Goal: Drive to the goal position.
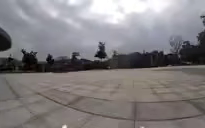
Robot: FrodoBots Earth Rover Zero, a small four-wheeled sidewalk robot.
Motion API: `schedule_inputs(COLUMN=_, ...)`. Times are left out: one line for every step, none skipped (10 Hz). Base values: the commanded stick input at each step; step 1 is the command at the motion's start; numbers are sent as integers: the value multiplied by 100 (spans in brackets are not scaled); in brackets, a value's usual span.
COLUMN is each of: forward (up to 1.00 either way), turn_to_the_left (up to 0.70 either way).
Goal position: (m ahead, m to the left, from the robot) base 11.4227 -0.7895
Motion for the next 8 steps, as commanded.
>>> schedule_inputs(forward=100, turn_to_the_left=0)
schedule_inputs(forward=100, turn_to_the_left=0)
schedule_inputs(forward=100, turn_to_the_left=0)
schedule_inputs(forward=100, turn_to_the_left=0)
schedule_inputs(forward=100, turn_to_the_left=0)
schedule_inputs(forward=100, turn_to_the_left=0)
schedule_inputs(forward=100, turn_to_the_left=0)
schedule_inputs(forward=100, turn_to_the_left=0)
